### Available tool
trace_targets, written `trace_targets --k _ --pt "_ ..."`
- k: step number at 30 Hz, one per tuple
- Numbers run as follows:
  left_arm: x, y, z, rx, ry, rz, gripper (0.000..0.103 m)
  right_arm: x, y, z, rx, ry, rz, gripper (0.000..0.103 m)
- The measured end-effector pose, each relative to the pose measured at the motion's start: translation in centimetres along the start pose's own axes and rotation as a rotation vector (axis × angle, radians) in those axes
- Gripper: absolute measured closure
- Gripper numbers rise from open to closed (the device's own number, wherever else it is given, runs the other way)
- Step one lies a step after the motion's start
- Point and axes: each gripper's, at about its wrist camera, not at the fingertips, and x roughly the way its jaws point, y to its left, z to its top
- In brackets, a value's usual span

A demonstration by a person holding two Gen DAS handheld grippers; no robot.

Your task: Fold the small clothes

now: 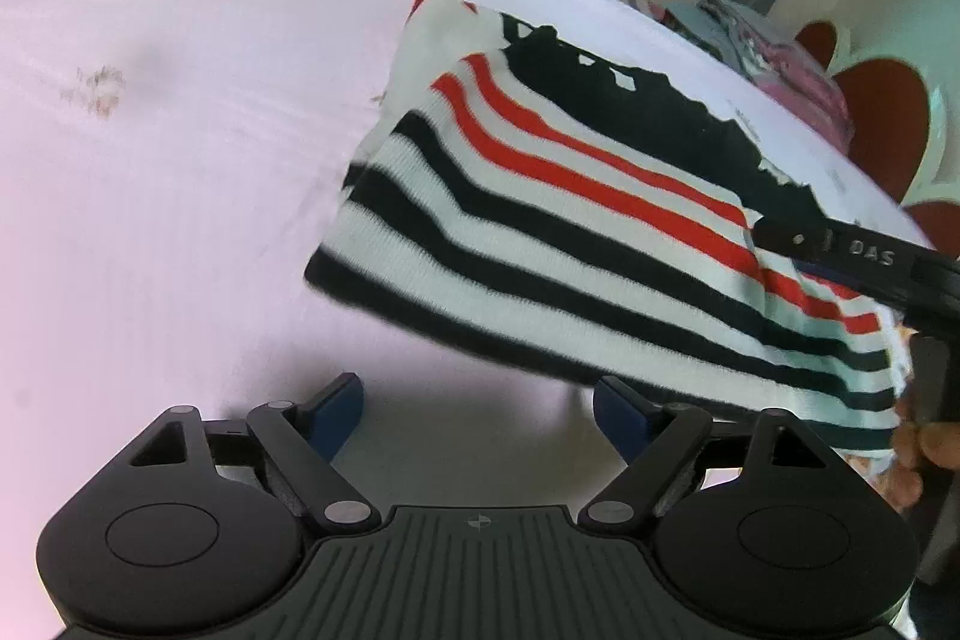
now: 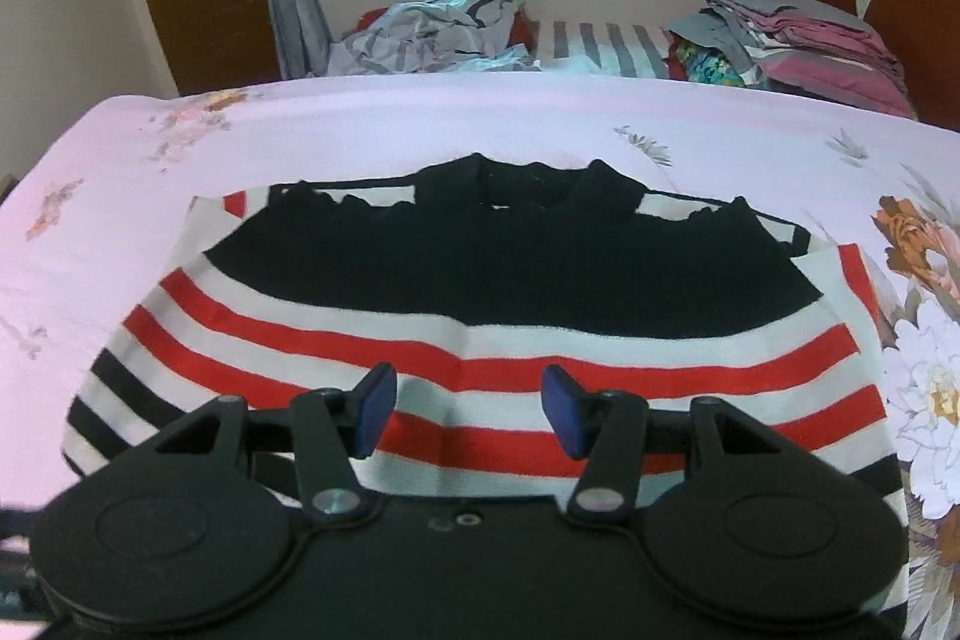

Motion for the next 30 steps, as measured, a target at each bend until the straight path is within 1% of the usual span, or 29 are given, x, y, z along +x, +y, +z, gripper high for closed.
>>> trace_targets --k 2,4,8,12,13,16,17,19,20,23,24,25,26,28,29,30 --pt "0.2 0.4 0.0 -0.022 -0.017 -0.036 0.016 1.0 0.2 -0.3 -0.002 0.025 -0.014 0.050" --pt "0.6 0.7 0.4 -0.066 -0.024 -0.067 0.011 1.9 0.5 -0.8 -0.011 0.042 -0.028 0.050" --pt "1.8 1.3 1.5 -0.139 -0.057 -0.125 0.011 2.3 1.1 -1.0 -0.044 0.041 -0.051 0.048" --pt "3.1 1.7 2.5 -0.206 -0.094 -0.196 0.010 2.0 1.3 -0.9 -0.039 0.042 -0.062 0.048" --pt "3.5 1.8 2.7 -0.224 -0.103 -0.215 0.011 1.7 1.2 -0.8 -0.032 0.037 -0.062 0.050" --pt "4.5 1.9 3.3 -0.266 -0.125 -0.256 0.011 0.9 1.1 -0.5 -0.013 -0.010 -0.082 0.049" --pt "4.9 1.8 3.6 -0.276 -0.134 -0.270 0.011 1.0 1.1 -0.5 -0.012 -0.009 -0.086 0.048" --pt "5.6 1.8 4.0 -0.294 -0.147 -0.285 0.011 2.1 1.0 -0.8 -0.021 0.037 -0.098 0.048" --pt "5.9 1.7 4.2 -0.296 -0.152 -0.288 0.011 2.3 0.9 -1.1 -0.025 0.032 -0.098 0.047" --pt "6.7 1.3 4.6 -0.315 -0.167 -0.286 0.018 2.6 1.2 -0.9 -0.045 0.038 -0.105 0.044" --pt "6.9 1.1 4.6 -0.323 -0.175 -0.282 0.023 2.6 1.2 -0.9 -0.047 0.038 -0.104 0.044" --pt "7.2 1.0 4.6 -0.327 -0.181 -0.276 0.032 2.6 1.2 -0.9 -0.044 0.038 -0.103 0.044" --pt "7.4 1.0 4.6 -0.335 -0.188 -0.268 0.037 2.6 1.2 -0.8 -0.043 0.041 -0.105 0.044" --pt "7.6 1.5 4.4 -0.358 -0.197 -0.257 0.054 2.3 1.3 -0.6 -0.036 0.035 -0.103 0.046" --pt "7.8 1.6 4.4 -0.368 -0.201 -0.252 0.058 2.2 1.3 -0.6 -0.032 0.020 -0.100 0.046" --pt "8.0 1.6 4.3 -0.374 -0.203 -0.245 0.064 2.5 1.2 -0.8 -0.034 0.024 -0.100 0.045"
